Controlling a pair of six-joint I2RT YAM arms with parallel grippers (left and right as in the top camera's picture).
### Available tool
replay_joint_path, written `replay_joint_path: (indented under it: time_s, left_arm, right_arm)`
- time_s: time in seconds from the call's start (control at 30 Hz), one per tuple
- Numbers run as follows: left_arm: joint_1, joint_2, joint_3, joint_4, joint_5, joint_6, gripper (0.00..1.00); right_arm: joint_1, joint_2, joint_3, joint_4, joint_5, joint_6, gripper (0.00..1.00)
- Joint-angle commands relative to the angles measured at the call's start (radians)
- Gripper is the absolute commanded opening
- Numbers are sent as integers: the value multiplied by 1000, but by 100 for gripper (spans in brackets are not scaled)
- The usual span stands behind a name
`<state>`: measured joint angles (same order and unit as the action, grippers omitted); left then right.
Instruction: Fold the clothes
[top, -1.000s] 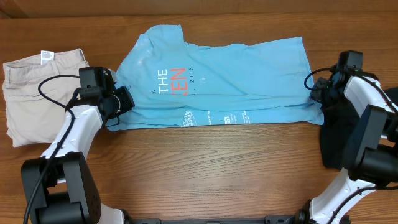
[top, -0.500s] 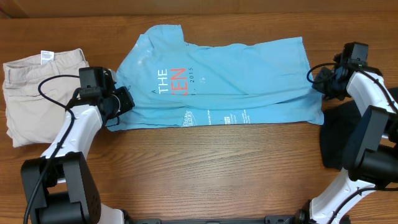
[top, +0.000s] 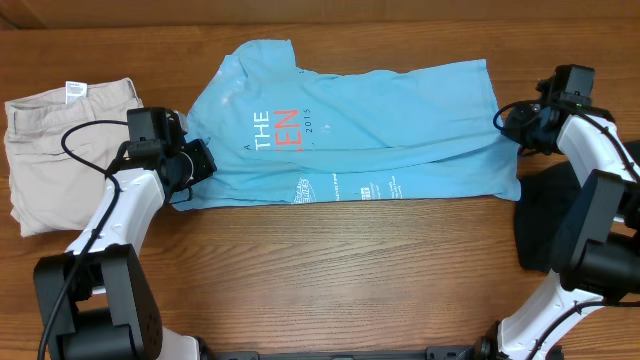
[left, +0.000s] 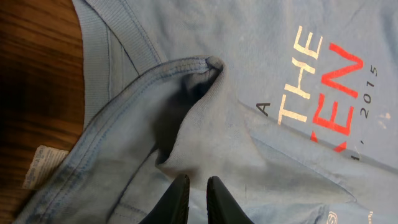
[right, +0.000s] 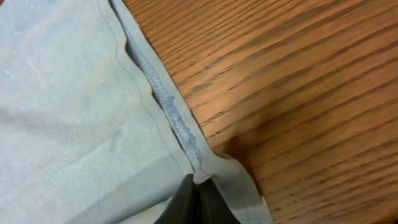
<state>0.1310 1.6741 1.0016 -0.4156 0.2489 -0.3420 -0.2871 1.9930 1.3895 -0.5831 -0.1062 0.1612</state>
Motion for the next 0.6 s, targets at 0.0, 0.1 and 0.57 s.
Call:
replay_joint_path:
  time_s: [0.0,0.1,0.57]
  left_arm:
    - [-3,7,22,11,-22,-14,15]
    - [-3,7,22,39,-24,-14,15]
    - [-3,7,22,109,9,-14,15]
  right_arm:
    - [6,-6,26,11,-19,7,4]
    - [6,17,26,9,-19,7,4]
    - [6,30,26,-46,-19,7,38]
